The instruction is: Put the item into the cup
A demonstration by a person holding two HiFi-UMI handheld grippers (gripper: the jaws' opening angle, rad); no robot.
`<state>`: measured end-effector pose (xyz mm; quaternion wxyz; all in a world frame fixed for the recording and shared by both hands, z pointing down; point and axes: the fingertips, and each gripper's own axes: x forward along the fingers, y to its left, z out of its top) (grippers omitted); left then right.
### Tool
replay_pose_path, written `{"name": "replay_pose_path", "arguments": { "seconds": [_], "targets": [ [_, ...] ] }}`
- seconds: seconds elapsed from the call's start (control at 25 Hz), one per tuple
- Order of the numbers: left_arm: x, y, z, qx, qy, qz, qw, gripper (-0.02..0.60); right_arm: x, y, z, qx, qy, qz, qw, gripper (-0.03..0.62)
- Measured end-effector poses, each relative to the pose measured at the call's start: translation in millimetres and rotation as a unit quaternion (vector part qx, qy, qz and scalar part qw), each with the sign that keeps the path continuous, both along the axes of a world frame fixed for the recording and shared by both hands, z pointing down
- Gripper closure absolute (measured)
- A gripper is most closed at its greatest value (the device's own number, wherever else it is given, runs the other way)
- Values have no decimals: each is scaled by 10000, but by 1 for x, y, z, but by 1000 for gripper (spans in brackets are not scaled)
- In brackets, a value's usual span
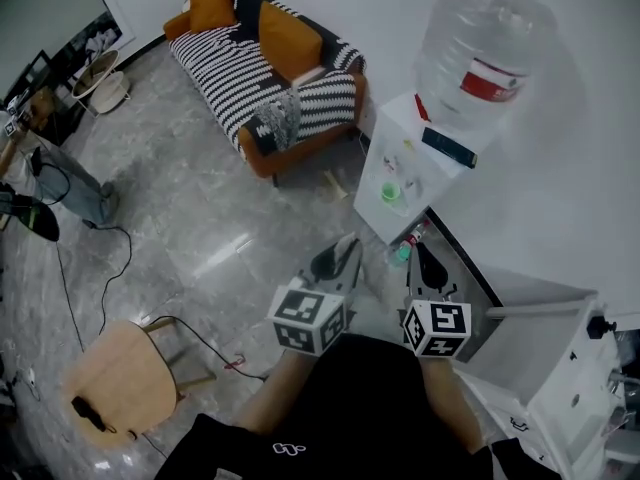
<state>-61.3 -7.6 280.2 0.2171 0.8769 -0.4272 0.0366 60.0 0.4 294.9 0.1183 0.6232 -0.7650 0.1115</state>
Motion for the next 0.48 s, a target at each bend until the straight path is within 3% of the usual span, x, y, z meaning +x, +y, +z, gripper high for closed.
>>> {"name": "replay_pose_path", "arguments": {
  "seconds": [0.48],
  "targets": [
    [11,-42,37,-534,143,-58,9985,523,15,-37,25,-386,141,-91,9991,572]
  ]
}}
